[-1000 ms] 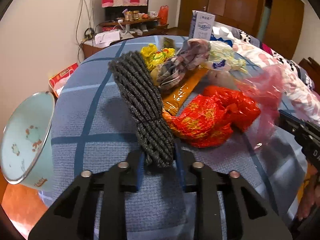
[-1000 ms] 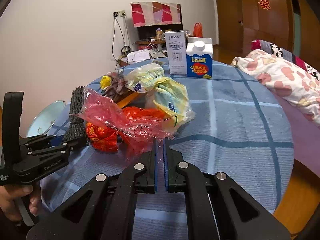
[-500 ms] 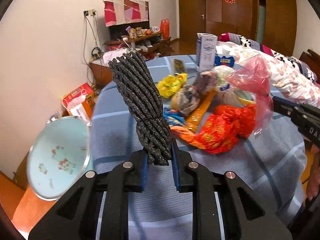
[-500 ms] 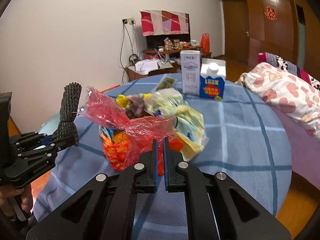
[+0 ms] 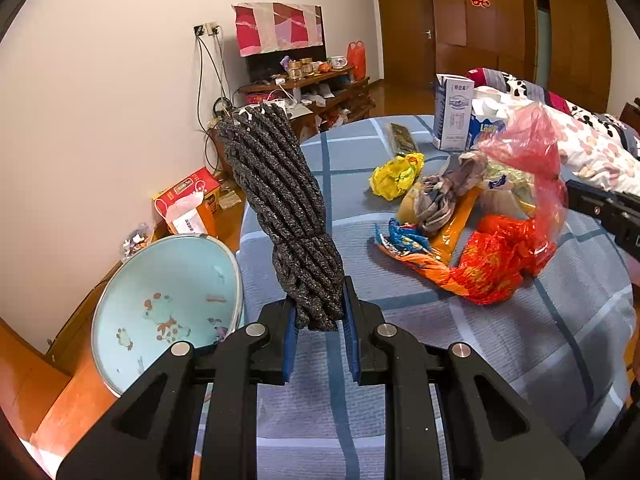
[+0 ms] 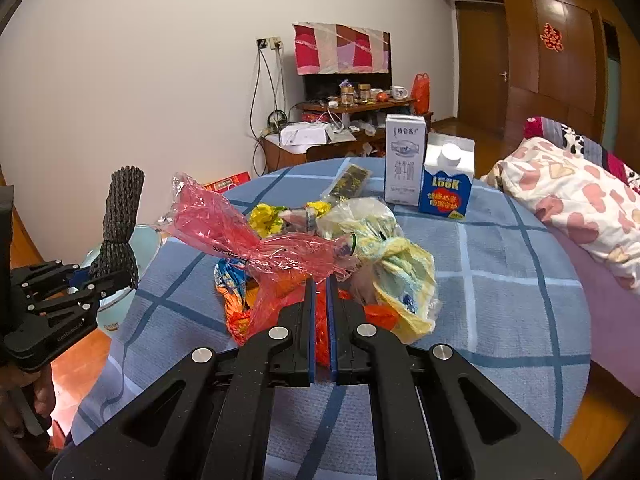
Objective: Collect trash
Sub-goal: 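Carry the black scrubber and pink bag over the bucket with both tools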
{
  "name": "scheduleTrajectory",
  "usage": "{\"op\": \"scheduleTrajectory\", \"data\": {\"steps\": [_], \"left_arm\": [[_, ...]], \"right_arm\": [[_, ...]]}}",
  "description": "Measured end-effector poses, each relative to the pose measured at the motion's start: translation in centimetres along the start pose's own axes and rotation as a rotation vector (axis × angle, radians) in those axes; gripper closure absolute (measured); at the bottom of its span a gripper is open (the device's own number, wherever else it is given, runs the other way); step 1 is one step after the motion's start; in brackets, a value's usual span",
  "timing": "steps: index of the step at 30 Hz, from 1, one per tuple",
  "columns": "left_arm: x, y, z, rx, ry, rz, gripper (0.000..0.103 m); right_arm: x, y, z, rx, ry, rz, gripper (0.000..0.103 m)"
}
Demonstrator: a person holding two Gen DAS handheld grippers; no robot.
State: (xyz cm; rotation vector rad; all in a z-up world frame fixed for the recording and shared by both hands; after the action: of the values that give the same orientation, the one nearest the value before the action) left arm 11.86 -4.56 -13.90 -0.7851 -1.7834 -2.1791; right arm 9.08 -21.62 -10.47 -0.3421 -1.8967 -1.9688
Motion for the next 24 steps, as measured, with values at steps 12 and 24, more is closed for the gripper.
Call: {"op": "scheduleTrajectory", "data": {"steps": [12, 24], "left_arm": [[0.5, -0.6, 7.1, 0.016, 0.14, 0.013, 0.084], [0.2, -2.8, 12.9, 0.016, 0.252, 0.072, 0.084]], "right_arm": [[-2.6, 3.6, 4.5, 0.074, 0.06, -0.018, 0.097], [-7.5, 4.2, 11.2, 0.15, 0.156, 0.024, 0.097]]}}
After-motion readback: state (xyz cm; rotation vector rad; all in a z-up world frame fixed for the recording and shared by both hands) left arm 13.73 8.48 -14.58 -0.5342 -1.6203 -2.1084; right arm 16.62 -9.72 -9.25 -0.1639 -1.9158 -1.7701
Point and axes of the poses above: each gripper's, at about its wrist camera, not at the fingertips, and x roughly against the way its jaws point, z to its left, y to its top, the point moved 10 cm from there along -x, roughly the way its jaws point, and after that the axes turned 10 degrees about -z, right-handed, at the moved point
